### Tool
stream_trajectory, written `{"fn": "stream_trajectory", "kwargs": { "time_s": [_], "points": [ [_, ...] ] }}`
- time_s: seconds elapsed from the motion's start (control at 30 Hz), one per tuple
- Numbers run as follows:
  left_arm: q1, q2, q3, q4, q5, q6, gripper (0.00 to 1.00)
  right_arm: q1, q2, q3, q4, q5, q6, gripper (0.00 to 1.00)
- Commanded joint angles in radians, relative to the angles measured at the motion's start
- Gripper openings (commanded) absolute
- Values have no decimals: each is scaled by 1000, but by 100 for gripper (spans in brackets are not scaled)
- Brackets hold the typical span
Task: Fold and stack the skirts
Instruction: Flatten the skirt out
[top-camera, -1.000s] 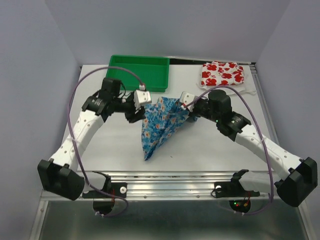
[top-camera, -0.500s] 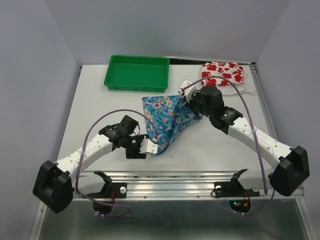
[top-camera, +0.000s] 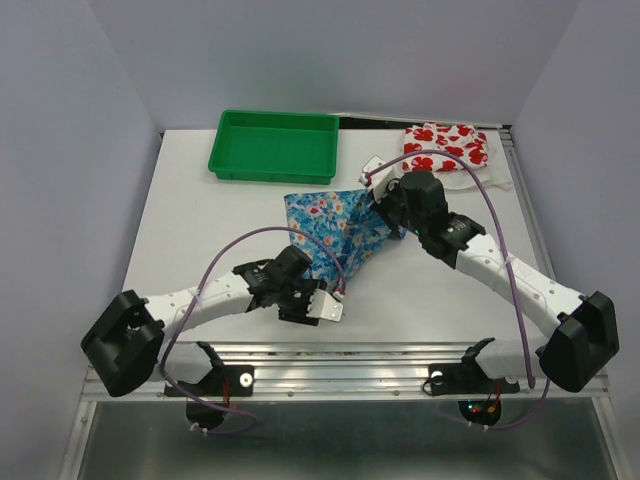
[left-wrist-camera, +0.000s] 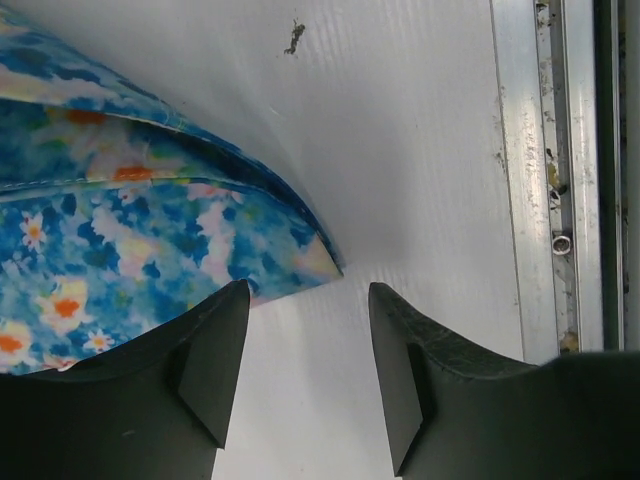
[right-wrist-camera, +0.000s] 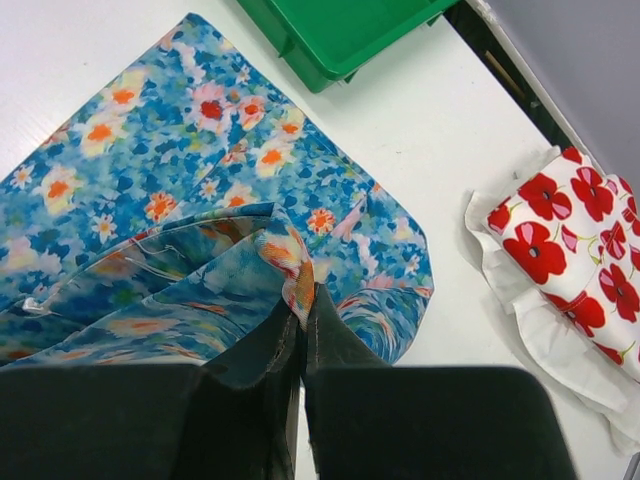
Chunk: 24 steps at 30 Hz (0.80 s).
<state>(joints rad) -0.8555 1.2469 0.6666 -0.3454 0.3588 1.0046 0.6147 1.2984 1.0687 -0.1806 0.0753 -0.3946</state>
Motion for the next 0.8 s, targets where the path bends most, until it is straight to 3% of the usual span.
{"fn": "stream_trajectory", "kwargs": {
  "time_s": [0.0, 0.07, 0.23, 0.27, 0.3, 0.33, 0.43, 0.63, 0.77],
  "points": [
    [-28, 81, 22, 52, -20, 6, 61, -6, -10, 27, 30, 18, 19, 1],
    [-34, 120, 33, 65, -30, 8, 61, -6, -11, 28, 30, 18, 20, 1],
    [-37, 246, 71, 51, -63, 15, 42, -27, -24, 19, 30, 20, 28, 1],
    [-37, 261, 71, 52, -66, 17, 36, -27, -27, 19, 30, 18, 31, 1],
    [-37, 264, 73, 63, -70, 9, 22, -38, -27, 19, 30, 15, 33, 1],
    [-37, 263, 77, 74, -86, -7, 15, -38, -31, 20, 29, 15, 40, 1],
    [-8, 203, 132, 66, -78, -72, 0, -59, -57, 30, 27, 26, 39, 1],
    [264, 22, 358, -21, 52, -233, 0, -127, -132, 63, 24, 44, 22, 1],
    [386, -62, 513, 0, 52, -328, 0, -171, -168, 120, 29, 78, 19, 1]
  ]
}}
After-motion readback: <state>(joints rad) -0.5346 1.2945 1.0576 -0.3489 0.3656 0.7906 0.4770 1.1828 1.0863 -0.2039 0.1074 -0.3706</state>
